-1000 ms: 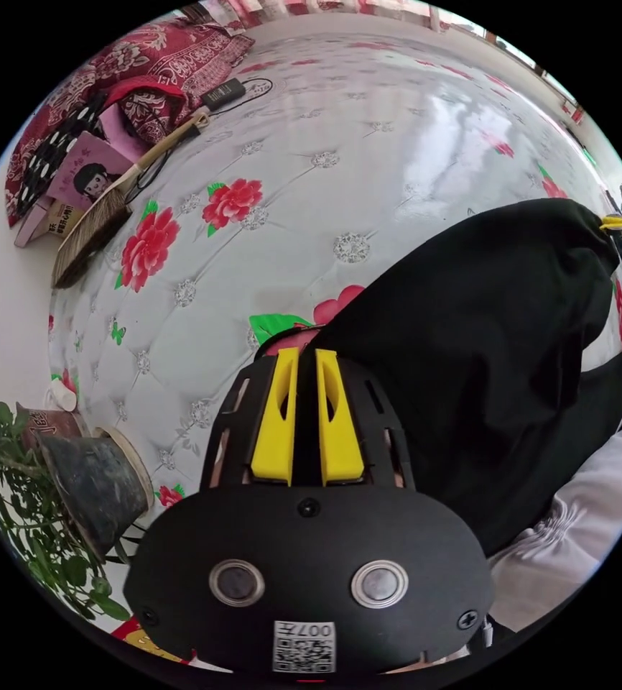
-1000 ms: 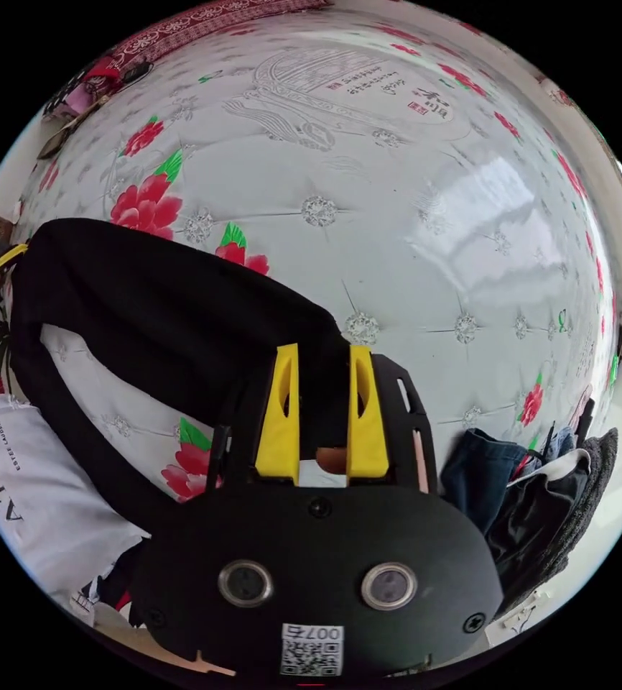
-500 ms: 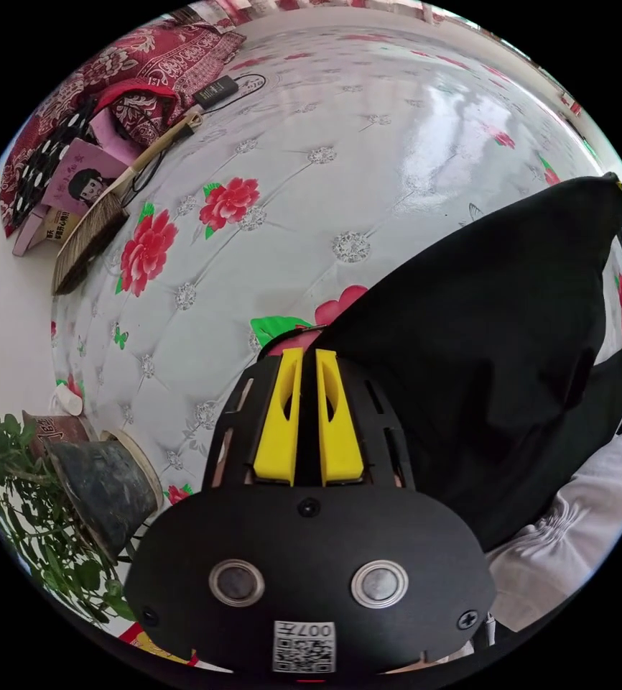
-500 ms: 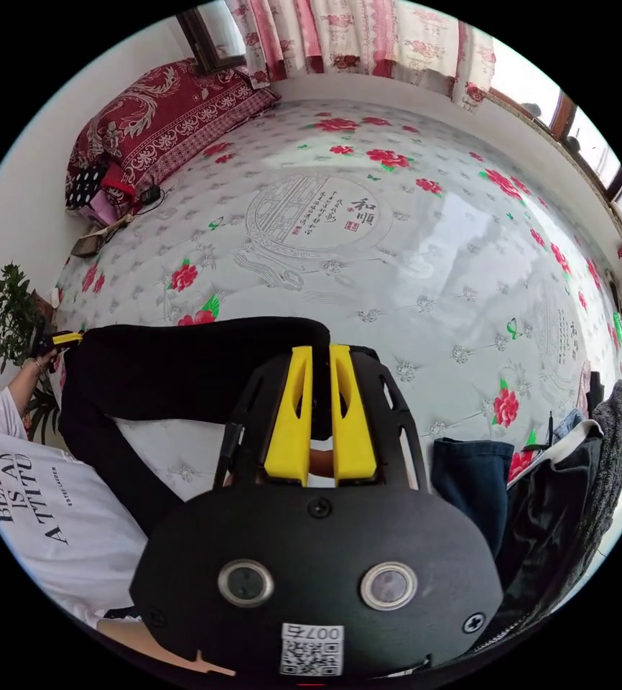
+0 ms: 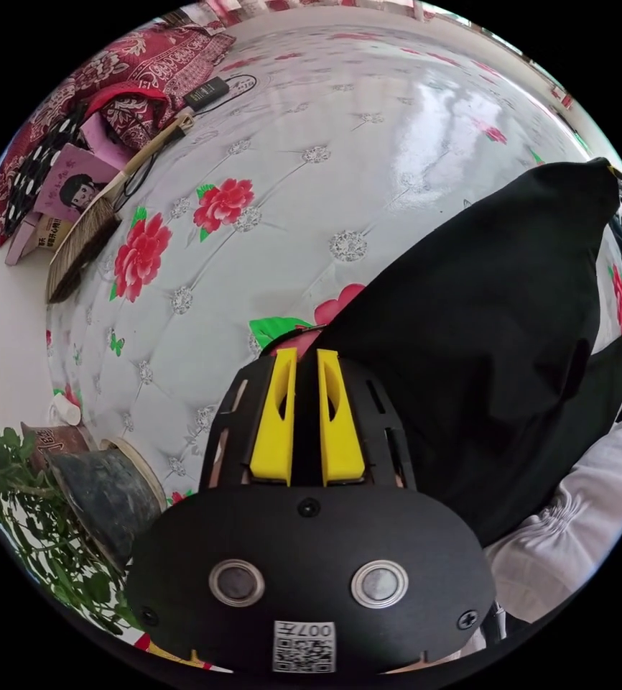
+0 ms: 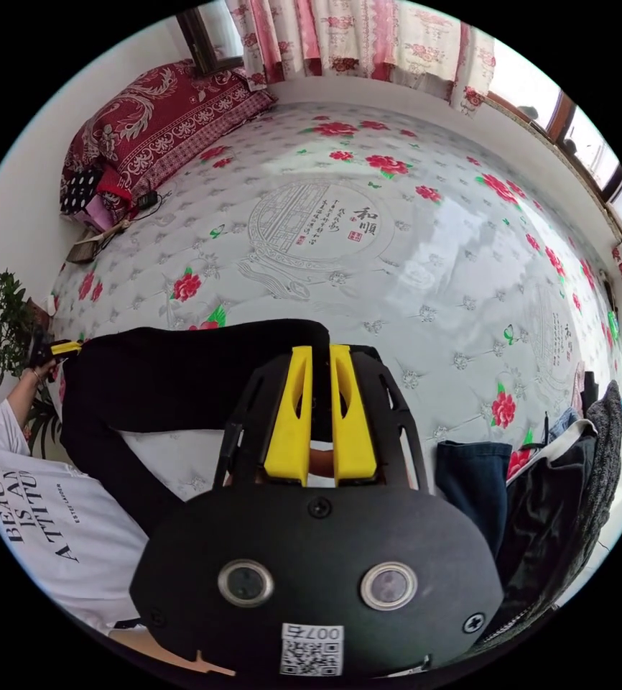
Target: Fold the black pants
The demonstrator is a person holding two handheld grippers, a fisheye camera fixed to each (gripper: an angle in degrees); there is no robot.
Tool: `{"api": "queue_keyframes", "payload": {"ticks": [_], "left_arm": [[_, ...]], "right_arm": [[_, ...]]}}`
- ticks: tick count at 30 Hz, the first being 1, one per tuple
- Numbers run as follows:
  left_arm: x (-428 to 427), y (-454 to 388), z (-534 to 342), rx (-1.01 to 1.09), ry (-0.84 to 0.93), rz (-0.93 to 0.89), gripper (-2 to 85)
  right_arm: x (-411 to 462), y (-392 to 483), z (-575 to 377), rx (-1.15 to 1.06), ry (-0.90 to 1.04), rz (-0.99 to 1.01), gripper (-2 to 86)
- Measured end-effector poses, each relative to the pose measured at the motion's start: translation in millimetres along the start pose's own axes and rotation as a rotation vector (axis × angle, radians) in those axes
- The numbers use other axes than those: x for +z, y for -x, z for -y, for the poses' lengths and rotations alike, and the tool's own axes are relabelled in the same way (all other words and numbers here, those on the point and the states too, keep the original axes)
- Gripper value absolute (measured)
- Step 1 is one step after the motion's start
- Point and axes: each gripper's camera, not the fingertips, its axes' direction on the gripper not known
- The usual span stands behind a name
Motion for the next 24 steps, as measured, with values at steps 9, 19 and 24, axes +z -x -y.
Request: {"api": "queue_keyframes", "payload": {"ticks": [9, 19, 24], "left_arm": [[-21, 17, -34, -0.045, -0.039, -0.039, -0.9], [-79, 31, -109, -0.075, -0.177, -0.032, -0.9], [-128, 37, -175, -0.121, -0.323, -0.076, -1.0]], "right_arm": [[-14, -45, -50, 0.036, -0.088, 0.083, 2.7], [-81, -73, -126, -0.018, -0.190, 0.080, 2.7], [-141, -89, -186, -0.008, -0.341, 0.089, 2.6]]}}
